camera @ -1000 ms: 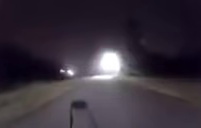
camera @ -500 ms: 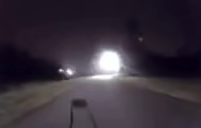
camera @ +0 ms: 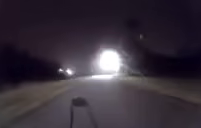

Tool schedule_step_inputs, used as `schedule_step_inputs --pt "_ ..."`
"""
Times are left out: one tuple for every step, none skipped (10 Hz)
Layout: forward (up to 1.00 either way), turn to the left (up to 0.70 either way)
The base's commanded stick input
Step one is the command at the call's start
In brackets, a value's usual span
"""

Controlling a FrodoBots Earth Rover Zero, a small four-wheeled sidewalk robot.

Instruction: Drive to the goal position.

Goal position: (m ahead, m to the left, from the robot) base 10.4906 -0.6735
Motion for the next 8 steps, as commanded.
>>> schedule_step_inputs --pt "1.00 0.00" --pt "1.00 0.00" --pt "1.00 0.00" --pt "1.00 0.00" --pt "1.00 0.00" --pt "1.00 0.00" --pt "1.00 0.00" --pt "1.00 0.00"
